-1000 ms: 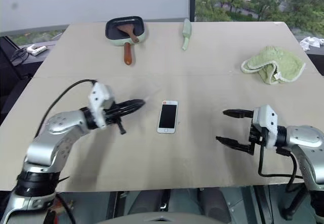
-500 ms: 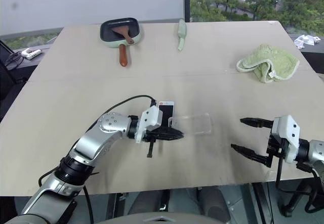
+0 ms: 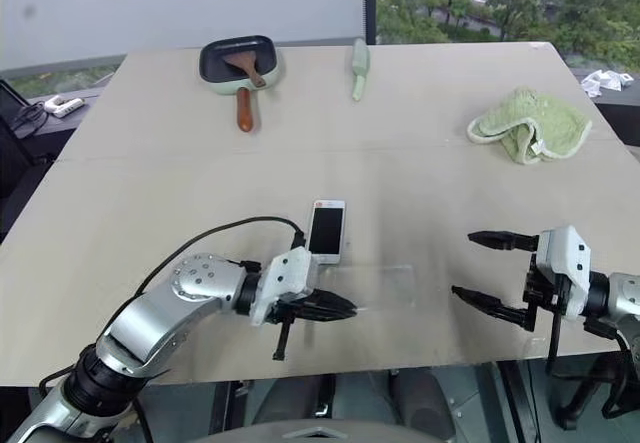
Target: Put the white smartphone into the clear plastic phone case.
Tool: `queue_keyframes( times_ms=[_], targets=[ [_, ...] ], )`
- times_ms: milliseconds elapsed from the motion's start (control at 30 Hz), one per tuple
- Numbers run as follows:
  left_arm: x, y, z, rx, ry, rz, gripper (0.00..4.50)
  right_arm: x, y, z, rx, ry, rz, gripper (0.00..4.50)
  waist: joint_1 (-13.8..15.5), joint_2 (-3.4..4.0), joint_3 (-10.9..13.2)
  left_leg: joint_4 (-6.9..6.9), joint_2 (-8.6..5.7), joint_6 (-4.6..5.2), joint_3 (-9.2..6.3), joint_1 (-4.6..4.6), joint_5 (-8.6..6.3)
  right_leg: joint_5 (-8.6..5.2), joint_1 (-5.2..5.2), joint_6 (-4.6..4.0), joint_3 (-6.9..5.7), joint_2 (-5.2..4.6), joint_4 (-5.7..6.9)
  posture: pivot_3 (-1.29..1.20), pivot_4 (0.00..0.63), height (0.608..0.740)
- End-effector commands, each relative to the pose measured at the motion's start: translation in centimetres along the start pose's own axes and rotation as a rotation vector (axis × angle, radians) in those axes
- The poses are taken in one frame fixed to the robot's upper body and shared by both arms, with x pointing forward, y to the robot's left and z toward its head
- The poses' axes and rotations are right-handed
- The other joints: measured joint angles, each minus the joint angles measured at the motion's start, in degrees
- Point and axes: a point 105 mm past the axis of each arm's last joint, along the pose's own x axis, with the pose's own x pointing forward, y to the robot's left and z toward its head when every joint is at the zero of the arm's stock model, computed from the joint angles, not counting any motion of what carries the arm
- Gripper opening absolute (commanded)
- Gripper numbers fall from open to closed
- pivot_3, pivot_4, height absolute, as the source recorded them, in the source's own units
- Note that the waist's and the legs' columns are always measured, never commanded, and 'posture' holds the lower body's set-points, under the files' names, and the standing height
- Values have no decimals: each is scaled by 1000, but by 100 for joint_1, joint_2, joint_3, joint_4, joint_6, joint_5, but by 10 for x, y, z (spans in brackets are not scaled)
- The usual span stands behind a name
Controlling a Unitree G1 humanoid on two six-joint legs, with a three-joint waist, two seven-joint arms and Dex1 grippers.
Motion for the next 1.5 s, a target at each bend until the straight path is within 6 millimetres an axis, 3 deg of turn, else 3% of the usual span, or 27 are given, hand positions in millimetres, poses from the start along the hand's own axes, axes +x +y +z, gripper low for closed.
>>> queue_keyframes(
  times_ms=[33,67,167,200,400,500,800,1033,1133,1267,1367,1500],
  targets=[
    [-4,6,14,47,-46,48,97,-1,-3,5,-30,-4,9,4500,10,0,0,1,0,0,-1,2,0,0,3,0,-1,0,-1,0,150,740],
    [-4,9,14,51,-51,63,97,-1,-4,5,-34,-4,6,4500,12,0,0,1,-1,0,-1,3,0,0,5,0,-2,0,-2,0,150,740],
    [-3,11,16,50,-69,73,1356,1,-4,5,-42,-7,4,4500,3,0,0,1,-1,0,-1,2,0,0,5,0,-1,0,-3,0,150,740],
    [-2,11,17,46,-75,72,1977,1,-3,5,-41,-9,5,4500,2,0,0,0,-1,0,-1,2,0,0,5,0,-1,0,-3,0,150,740],
    [-8,11,17,40,-86,73,4424,1,-3,6,-42,-7,5,4500,-4,0,0,0,-1,0,-1,3,0,0,5,0,-1,0,-3,0,150,740],
    [-20,18,15,38,-78,110,4424,3,-4,8,-45,-10,8,4500,-6,0,0,0,-1,0,-1,4,0,0,5,0,-1,0,-2,0,150,740],
    [-82,50,-12,25,24,370,4424,18,-9,14,-52,-27,20,4500,-17,1,1,-1,1,0,2,6,0,0,4,-1,1,0,-5,0,150,740],
    [-97,60,-18,14,28,475,4424,33,-9,20,-70,-46,70,4500,1,0,2,0,0,0,-2,1,0,0,4,0,-5,-5,-7,0,150,740],
    [-107,58,-23,-4,47,521,4424,44,-15,19,-95,-28,60,4500,-26,0,2,-3,2,0,-2,4,0,0,3,-1,-5,-5,-6,0,150,740],
    [-122,56,-28,-18,69,594,4424,68,-48,16,-125,23,-140,4500,-42,-1,3,-5,6,-1,4,7,0,0,0,-1,-3,-4,-2,0,150,740],
    [-127,56,-32,-33,78,643,4424,93,-61,20,-113,35,-203,4500,-32,1,5,-4,5,-1,2,2,0,1,-8,-2,-4,-4,0,0,150,740],
    [-119,56,-34,-49,60,660,4424,118,-61,20,-201,88,-133,4500,7,2,6,-5,0,-2,0,-16,0,1,-22,-2,-8,-11,0,0,150,740]
  ],
)
